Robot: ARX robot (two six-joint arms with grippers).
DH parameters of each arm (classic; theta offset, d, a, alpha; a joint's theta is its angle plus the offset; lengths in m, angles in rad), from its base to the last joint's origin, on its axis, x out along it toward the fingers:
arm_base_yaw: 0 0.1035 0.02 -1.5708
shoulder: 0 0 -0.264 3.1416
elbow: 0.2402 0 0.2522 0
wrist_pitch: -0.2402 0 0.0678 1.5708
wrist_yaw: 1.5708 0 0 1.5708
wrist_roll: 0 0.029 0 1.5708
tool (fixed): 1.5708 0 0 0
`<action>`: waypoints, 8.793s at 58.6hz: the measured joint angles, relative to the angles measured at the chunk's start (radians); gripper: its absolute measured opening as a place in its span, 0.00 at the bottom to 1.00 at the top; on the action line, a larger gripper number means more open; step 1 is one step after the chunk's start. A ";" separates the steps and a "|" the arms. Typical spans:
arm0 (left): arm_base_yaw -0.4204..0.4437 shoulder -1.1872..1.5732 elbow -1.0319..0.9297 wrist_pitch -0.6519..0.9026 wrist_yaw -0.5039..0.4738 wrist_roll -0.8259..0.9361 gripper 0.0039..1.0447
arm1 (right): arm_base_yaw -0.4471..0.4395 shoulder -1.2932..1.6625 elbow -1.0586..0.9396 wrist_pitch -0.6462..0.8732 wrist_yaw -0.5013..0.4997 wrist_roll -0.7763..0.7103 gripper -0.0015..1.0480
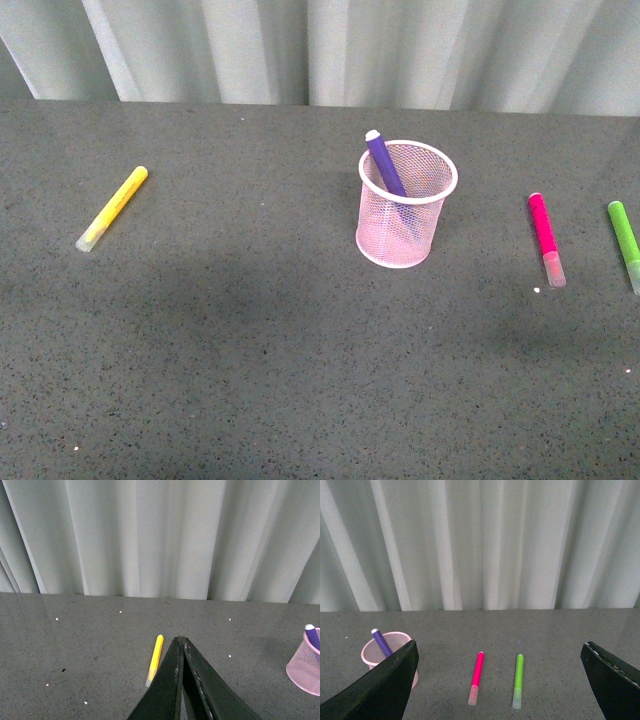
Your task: Insert purple and pink pens into pink cup
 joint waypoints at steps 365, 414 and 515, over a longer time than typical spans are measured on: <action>0.000 -0.544 0.000 -0.539 0.000 0.003 0.94 | -0.021 2.252 1.152 0.153 -0.104 0.310 0.08; 0.000 -0.544 0.000 -0.539 0.000 0.003 0.94 | 0.058 1.794 0.894 0.572 -0.258 0.315 0.07; 0.000 -0.544 0.000 -0.539 0.000 0.003 0.94 | 0.214 2.129 0.814 1.345 -0.452 0.238 0.07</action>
